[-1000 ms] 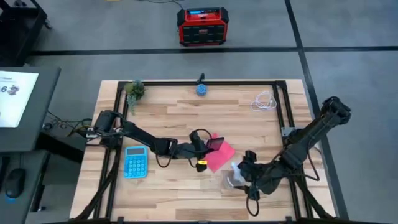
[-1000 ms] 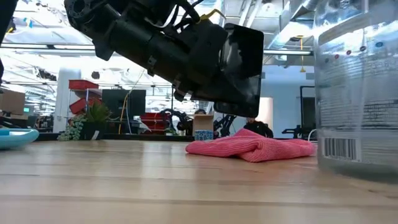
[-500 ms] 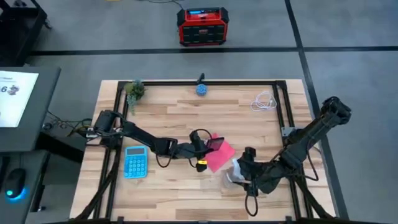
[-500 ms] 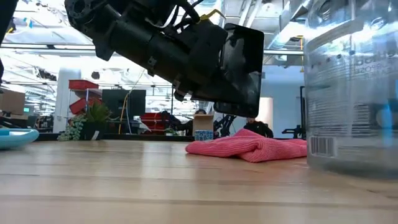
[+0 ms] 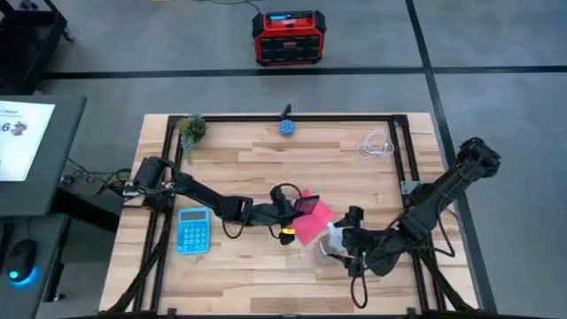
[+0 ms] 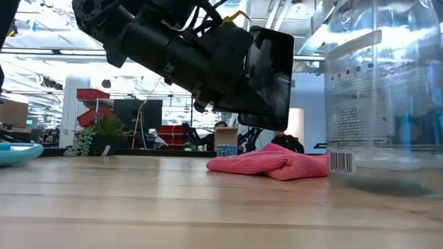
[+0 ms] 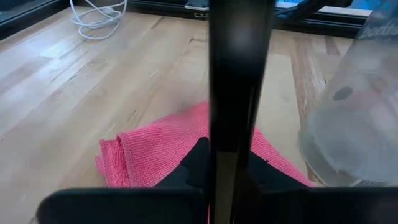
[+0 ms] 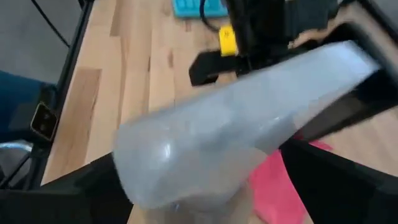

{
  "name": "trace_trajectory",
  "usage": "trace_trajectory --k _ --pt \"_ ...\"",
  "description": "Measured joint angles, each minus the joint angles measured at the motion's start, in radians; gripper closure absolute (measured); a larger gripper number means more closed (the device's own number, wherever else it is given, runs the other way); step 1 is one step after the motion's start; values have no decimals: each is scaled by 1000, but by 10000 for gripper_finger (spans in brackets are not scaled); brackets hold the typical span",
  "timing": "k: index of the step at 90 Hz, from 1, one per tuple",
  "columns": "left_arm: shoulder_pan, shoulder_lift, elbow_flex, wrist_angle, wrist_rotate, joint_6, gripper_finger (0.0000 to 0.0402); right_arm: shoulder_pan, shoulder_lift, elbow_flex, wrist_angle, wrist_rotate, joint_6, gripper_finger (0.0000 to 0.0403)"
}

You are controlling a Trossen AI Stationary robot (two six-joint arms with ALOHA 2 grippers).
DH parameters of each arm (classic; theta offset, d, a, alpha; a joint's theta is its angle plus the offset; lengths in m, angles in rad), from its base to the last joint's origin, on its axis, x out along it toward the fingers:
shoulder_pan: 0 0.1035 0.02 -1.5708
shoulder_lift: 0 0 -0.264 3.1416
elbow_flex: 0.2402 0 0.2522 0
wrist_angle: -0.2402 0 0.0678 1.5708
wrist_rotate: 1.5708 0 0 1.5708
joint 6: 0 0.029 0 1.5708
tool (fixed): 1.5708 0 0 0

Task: Apply microfiber cloth
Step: Spray the black cellphone with the transparent spray bottle

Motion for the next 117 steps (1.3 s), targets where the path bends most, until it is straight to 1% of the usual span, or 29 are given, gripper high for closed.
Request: trace_trajectory --k 9,37,47,57,64,75,85,92,96,102,117 --pt "-3 0 0 0 0 2 389 0 0 0 27 1 -32 46" --pt "-8 0 0 1 0 11 389 12 0 0 25 -11 -20 46" --pt "-8 0 0 1 0 11 389 33 0 0 24 -21 34 46" --pt "-8 0 0 1 0 11 389 46 0 0 23 -75 108 46" --pt "-8 0 0 1 0 11 389 50 0 1 20 -81 149 46" --pt "-8 0 0 1 0 11 389 48 0 11 -5 -72 153 46" --pt "-8 0 0 2 0 11 389 45 -1 37 -45 -29 129 46" --pt "-8 0 0 2 0 11 389 40 -1 40 -47 14 66 46" --pt "-8 0 0 2 0 11 389 37 -1 40 -38 15 28 46" --pt "-8 0 0 2 0 11 389 21 -1 40 -33 4 -2 46" --pt "-8 0 0 1 0 18 389 -21 0 40 -20 -79 -36 46"
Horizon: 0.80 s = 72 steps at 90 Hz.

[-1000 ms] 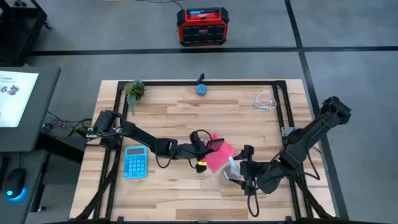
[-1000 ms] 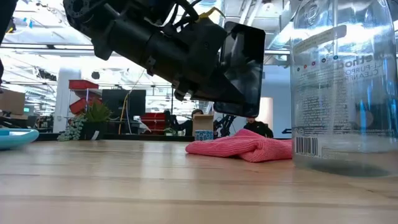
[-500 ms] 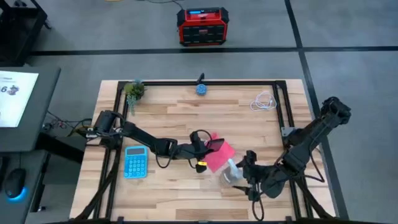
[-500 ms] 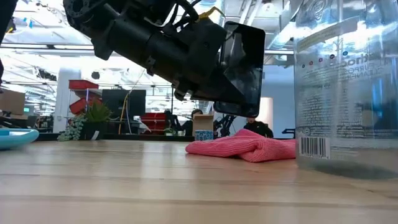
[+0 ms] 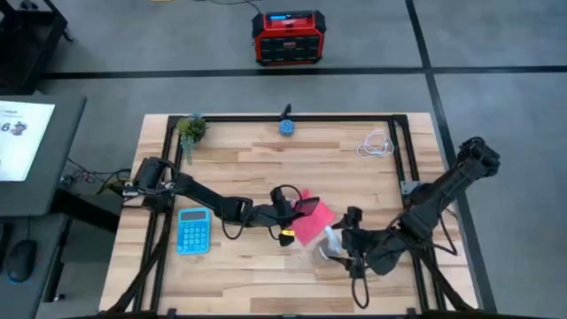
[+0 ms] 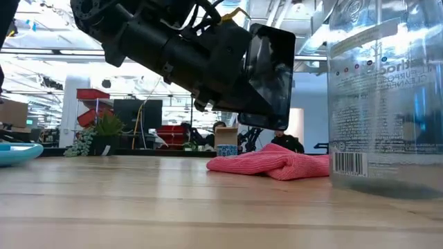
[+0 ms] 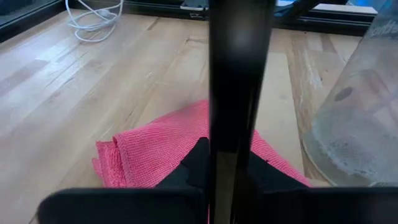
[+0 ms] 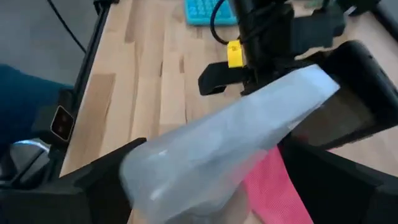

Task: Apply microfiber cloth
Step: Spray the black cellphone with the transparent spray bottle

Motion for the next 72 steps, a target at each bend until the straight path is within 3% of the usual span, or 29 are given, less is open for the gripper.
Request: trace_trajectory --k 36,72 --pt "0 0 0 -10 0 0 389 -11 0 -16 95 -70 -65 46" --pt "-1 0 0 -22 0 0 389 26 1 -52 84 -28 79 52"
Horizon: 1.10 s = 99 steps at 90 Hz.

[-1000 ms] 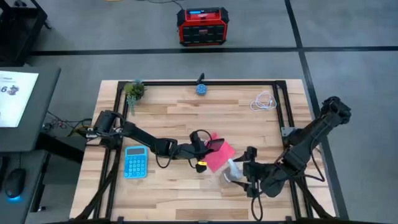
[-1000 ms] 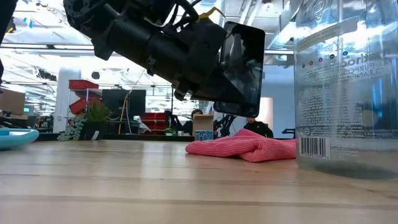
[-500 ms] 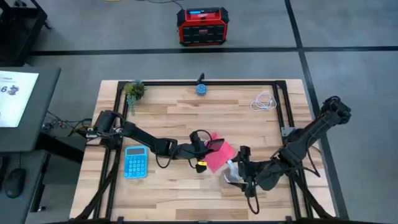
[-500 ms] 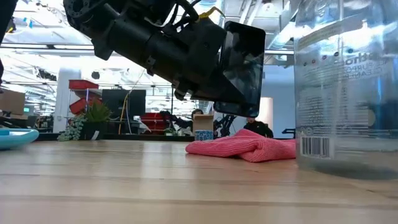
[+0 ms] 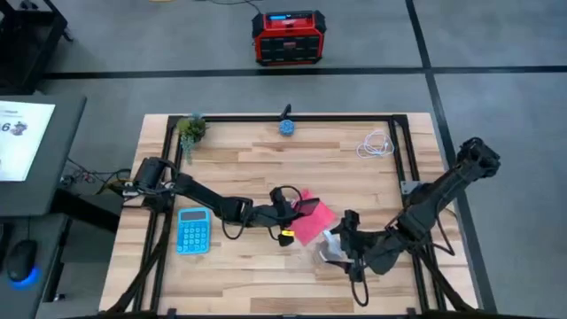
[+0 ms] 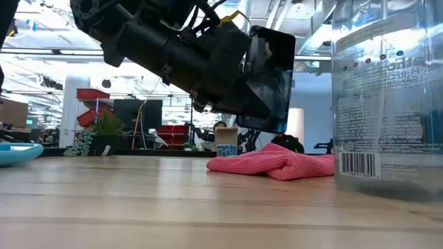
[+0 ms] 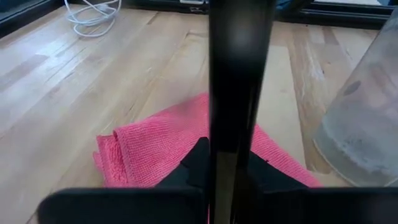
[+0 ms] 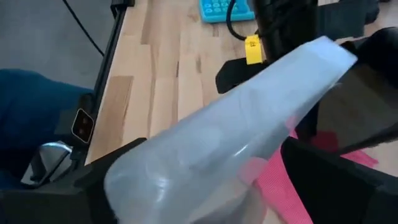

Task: Apply microfiber cloth
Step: Spray the black cellphone with the transparent spray bottle

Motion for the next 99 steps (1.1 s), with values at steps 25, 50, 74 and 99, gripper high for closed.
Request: trace_trajectory --k 25,50,74,99 --pt "0 0 0 1 0 0 388 41 0 0 -36 45 87 70" --pt "0 0 0 1 0 0 388 90 0 25 -70 67 191 72" --pt "0 0 0 1 0 0 388 137 0 50 -64 69 243 72" --pt "0 0 0 1 0 0 388 164 0 73 -153 121 217 72"
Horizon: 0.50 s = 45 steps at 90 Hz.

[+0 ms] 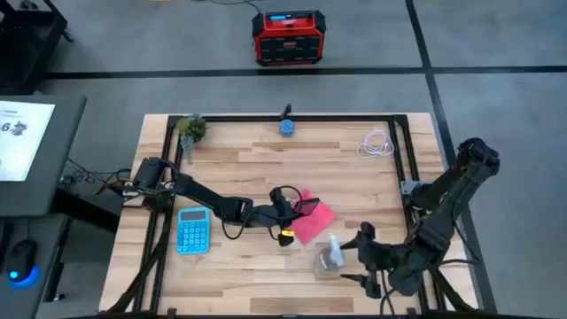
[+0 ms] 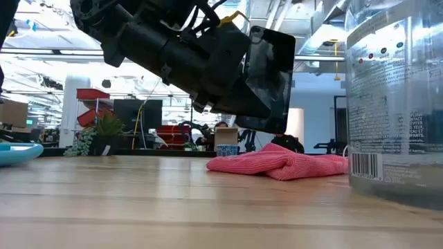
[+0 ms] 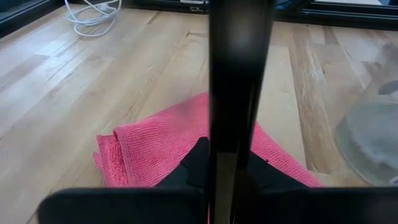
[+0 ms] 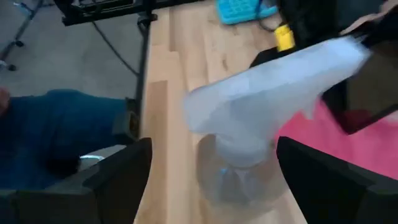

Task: Apply microfiber cloth
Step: Spray the black cellphone with the transparent spray bottle

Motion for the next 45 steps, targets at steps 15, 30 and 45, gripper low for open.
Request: trace_trajectory --k 15,30,45 --pt "0 0 0 0 0 0 388 -23 0 -5 -28 6 -2 72" --pt "0 0 0 1 0 0 388 -82 0 -6 -29 -38 -18 72" --pt "-1 0 0 1 0 0 388 -119 0 -7 8 -141 -166 72"
